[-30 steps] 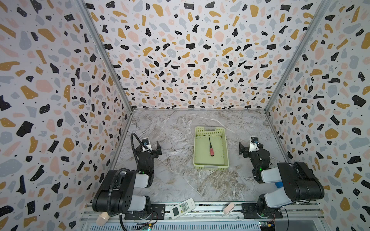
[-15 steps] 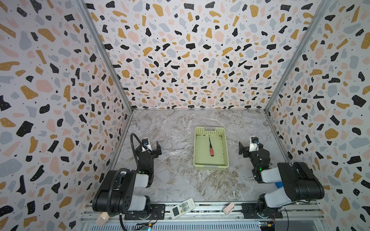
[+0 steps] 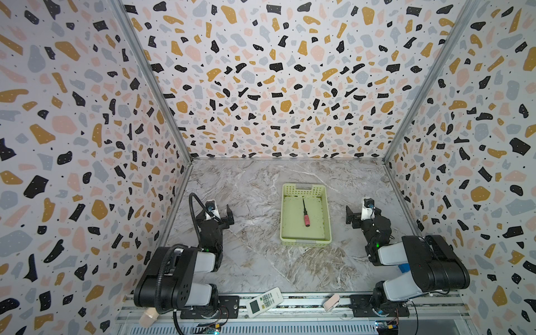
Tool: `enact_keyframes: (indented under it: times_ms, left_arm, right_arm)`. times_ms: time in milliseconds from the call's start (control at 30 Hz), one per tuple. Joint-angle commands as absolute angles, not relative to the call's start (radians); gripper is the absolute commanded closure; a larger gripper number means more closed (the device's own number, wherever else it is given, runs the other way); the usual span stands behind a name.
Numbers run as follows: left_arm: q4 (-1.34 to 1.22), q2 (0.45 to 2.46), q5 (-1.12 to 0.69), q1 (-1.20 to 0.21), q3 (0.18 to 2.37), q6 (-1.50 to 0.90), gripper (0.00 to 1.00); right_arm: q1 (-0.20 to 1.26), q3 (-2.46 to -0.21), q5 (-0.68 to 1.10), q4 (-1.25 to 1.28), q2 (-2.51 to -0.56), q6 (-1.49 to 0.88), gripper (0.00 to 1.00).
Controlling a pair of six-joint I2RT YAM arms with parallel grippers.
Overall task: Put the screwdriver in the bin
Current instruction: Reset both arms
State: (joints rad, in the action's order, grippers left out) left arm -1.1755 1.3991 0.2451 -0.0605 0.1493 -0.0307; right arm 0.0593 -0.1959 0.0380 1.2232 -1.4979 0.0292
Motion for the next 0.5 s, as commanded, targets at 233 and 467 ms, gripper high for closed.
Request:
enact_keyframes:
  times_ms: [233, 467]
  left_arm:
    - [-1.21, 1.396, 0.256, -0.055, 0.16, -0.035, 0.0]
    - [-1.209, 1.396, 0.256, -0.055, 0.16, -0.035, 0.0]
  right_arm:
    - [0.06, -0.218, 0.048, 1.234, -1.495, 0.033, 0.01]
    - [0.057, -0.211, 0.053, 1.238, -1.489, 0.035, 0.01]
